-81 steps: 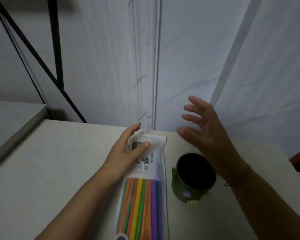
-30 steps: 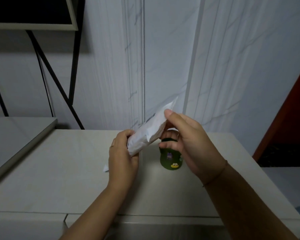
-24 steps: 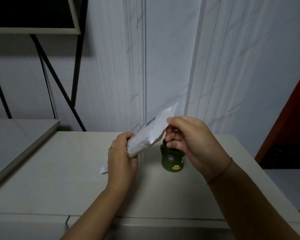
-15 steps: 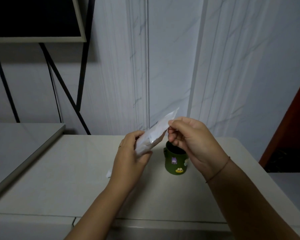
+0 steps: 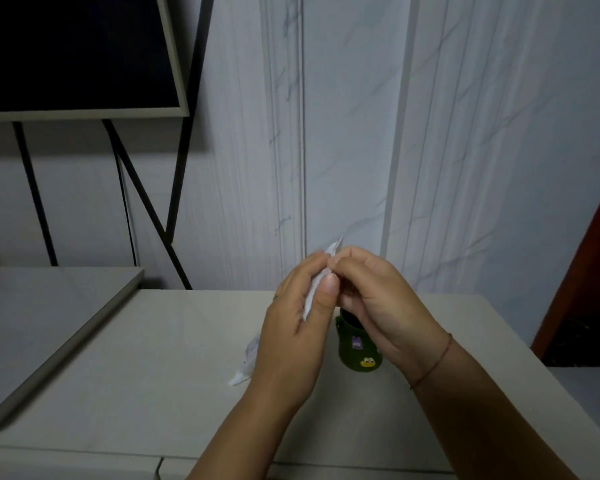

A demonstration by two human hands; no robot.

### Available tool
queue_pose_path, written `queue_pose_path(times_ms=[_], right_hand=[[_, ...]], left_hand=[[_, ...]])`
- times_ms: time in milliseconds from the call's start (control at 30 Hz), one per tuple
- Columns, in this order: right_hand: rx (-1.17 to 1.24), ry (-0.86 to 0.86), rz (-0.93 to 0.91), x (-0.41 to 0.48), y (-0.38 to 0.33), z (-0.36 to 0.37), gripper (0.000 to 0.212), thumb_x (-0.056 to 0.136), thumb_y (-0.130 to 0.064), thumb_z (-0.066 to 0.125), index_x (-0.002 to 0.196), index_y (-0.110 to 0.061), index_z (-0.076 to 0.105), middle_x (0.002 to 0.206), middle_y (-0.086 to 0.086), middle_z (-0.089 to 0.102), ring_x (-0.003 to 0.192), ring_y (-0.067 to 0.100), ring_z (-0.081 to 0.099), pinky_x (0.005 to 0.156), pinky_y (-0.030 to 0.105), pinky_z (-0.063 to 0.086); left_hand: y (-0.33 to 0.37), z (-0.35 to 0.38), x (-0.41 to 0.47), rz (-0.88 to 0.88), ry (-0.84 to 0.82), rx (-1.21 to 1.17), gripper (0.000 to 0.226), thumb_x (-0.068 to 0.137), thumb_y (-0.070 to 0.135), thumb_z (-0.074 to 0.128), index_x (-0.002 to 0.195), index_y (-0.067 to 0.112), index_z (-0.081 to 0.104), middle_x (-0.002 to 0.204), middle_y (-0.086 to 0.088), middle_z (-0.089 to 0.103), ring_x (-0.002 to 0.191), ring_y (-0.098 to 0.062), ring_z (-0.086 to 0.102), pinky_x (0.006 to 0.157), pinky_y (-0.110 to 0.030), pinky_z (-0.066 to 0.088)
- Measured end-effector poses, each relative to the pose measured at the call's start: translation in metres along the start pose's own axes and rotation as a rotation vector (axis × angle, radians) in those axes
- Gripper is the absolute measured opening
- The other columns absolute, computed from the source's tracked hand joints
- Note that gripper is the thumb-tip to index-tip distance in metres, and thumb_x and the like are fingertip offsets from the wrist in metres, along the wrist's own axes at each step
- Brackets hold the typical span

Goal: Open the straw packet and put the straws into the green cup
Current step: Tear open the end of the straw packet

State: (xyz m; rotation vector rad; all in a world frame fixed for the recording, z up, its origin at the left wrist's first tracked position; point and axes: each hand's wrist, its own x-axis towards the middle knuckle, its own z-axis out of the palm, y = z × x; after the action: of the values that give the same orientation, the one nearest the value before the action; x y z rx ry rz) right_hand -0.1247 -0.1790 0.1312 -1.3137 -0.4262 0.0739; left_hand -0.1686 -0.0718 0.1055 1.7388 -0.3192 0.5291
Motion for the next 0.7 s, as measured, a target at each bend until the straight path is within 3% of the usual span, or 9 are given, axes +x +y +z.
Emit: queue_pose_path(times_ms=[100, 200, 300, 533, 700], right_hand=[[0.030, -0.052, -0.031, -0.002, 0.004, -0.001, 0.023, 0.093, -0.014, 0.050, 0.074, -0.015, 0.063, 0.063, 0.002, 0.055, 0.063, 0.012, 0.052, 0.065, 0.025, 0.048], [0.075, -0.073, -0.054, -0.002, 0.006, -0.002, 0.019, 0.093, -0.009, 0.049, 0.078, -0.012, 0.060, 0.061, 0.001, 0.056, 0.061, 0.011, 0.053, 0.062, 0.021, 0.050], [0.106, -0.118, -0.068, -0.002, 0.008, -0.002, 0.015, 0.092, -0.008, 0.049, 0.082, -0.010, 0.059, 0.062, 0.000, 0.057, 0.062, 0.010, 0.054, 0.064, 0.021, 0.051], [0.136, -0.138, -0.062, 0.001, 0.010, -0.003, 0.007, 0.088, -0.009, 0.052, 0.089, -0.006, 0.058, 0.065, 0.002, 0.058, 0.061, 0.009, 0.056, 0.063, 0.021, 0.052], [0.080, 0.000, -0.024, 0.001, 0.011, -0.002, 0.009, 0.076, -0.013, 0.053, 0.074, -0.010, 0.061, 0.058, 0.004, 0.052, 0.053, 0.010, 0.050, 0.054, 0.025, 0.048]], left_hand=[[0.000, -0.002, -0.002, -0.044, 0.050, -0.181, 0.042, 0.092, 0.049, 0.039, 0.122, 0.031, 0.063, 0.116, 0.023, 0.066, 0.112, 0.006, 0.058, 0.087, -0.011, 0.048], [-0.002, -0.010, 0.000, -0.099, 0.061, -0.244, 0.035, 0.097, 0.036, 0.043, 0.122, 0.025, 0.065, 0.119, 0.014, 0.068, 0.114, -0.001, 0.060, 0.095, -0.021, 0.049], [-0.002, -0.016, 0.002, -0.117, 0.043, -0.289, 0.031, 0.096, 0.021, 0.048, 0.121, 0.022, 0.066, 0.118, 0.008, 0.070, 0.112, -0.004, 0.062, 0.087, -0.016, 0.051], [-0.003, -0.019, 0.002, -0.140, 0.040, -0.355, 0.033, 0.089, 0.022, 0.056, 0.119, 0.022, 0.067, 0.114, 0.006, 0.071, 0.108, -0.007, 0.065, 0.081, -0.015, 0.052], [-0.001, -0.010, -0.001, -0.133, 0.035, -0.379, 0.029, 0.092, 0.010, 0.056, 0.114, 0.022, 0.069, 0.110, 0.005, 0.073, 0.105, -0.008, 0.067, 0.078, -0.014, 0.051]])
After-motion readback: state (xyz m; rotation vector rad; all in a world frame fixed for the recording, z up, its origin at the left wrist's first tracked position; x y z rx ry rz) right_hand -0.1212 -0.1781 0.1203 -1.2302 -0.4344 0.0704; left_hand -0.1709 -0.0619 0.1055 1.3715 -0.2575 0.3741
